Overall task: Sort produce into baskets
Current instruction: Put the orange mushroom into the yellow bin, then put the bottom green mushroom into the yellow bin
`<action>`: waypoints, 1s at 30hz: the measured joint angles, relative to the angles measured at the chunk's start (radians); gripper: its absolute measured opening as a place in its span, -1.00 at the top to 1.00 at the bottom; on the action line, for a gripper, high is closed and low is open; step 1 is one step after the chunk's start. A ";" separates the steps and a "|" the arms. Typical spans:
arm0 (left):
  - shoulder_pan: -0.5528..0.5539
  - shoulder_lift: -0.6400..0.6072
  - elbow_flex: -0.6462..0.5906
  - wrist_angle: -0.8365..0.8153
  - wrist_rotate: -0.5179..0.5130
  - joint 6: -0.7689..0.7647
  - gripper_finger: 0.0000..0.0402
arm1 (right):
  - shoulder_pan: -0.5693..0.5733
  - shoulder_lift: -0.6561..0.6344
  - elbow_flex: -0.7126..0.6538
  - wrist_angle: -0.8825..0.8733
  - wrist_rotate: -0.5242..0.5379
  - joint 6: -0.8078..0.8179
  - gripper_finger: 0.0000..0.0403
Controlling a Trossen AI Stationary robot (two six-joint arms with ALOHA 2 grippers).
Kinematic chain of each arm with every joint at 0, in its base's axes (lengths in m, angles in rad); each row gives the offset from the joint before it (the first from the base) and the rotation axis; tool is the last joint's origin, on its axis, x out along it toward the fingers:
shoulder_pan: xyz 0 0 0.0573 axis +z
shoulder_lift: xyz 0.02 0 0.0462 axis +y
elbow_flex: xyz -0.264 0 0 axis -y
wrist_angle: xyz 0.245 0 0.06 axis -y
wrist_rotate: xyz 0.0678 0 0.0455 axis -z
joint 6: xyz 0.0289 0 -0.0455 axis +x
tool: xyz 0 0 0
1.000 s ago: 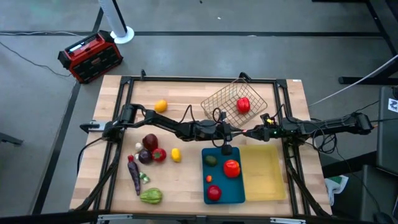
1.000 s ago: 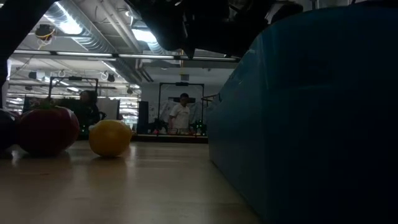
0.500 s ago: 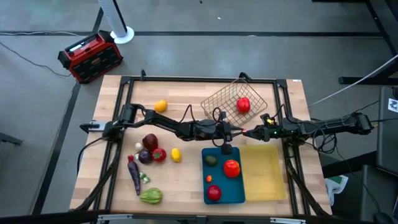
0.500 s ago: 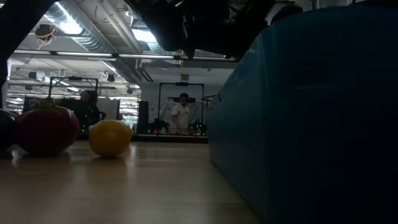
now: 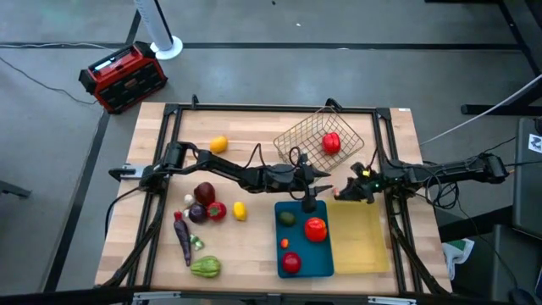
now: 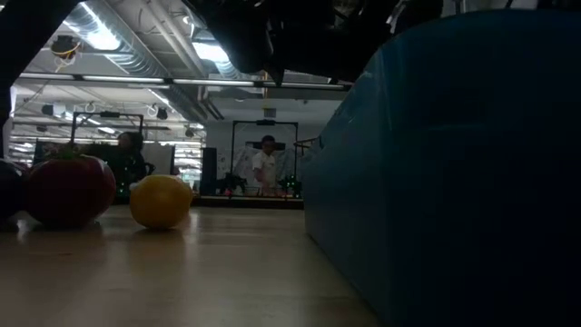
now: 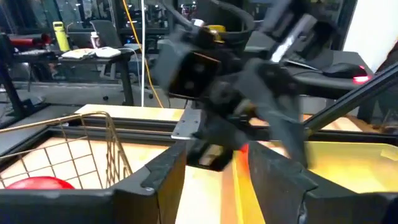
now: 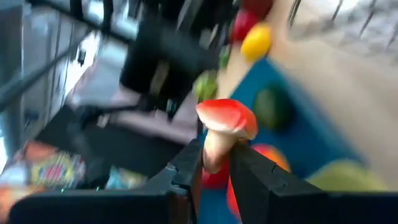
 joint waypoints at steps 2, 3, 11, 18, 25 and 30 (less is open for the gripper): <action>0.000 0.000 0.000 -0.001 -0.001 0.009 0.14 | 0.000 0.000 0.000 -0.036 -0.081 0.000 0.61; 0.000 0.000 0.000 -0.001 -0.003 0.012 0.15 | 0.000 0.000 0.000 -0.054 -0.116 0.000 0.61; 0.000 0.000 0.000 -0.004 -0.005 0.011 0.20 | 0.000 -0.002 0.006 -0.173 -0.178 -0.062 0.60; 0.001 -0.004 0.000 -0.010 -0.008 0.010 0.21 | 0.001 0.001 -0.003 -0.204 -0.179 -0.080 0.60; 0.000 -0.004 0.000 -0.033 -0.009 0.009 0.21 | 0.001 0.001 -0.003 -0.228 -0.176 -0.082 0.60; 0.000 -0.004 0.000 -0.031 -0.009 0.009 0.21 | 0.000 0.000 -0.003 -0.219 -0.160 -0.082 0.60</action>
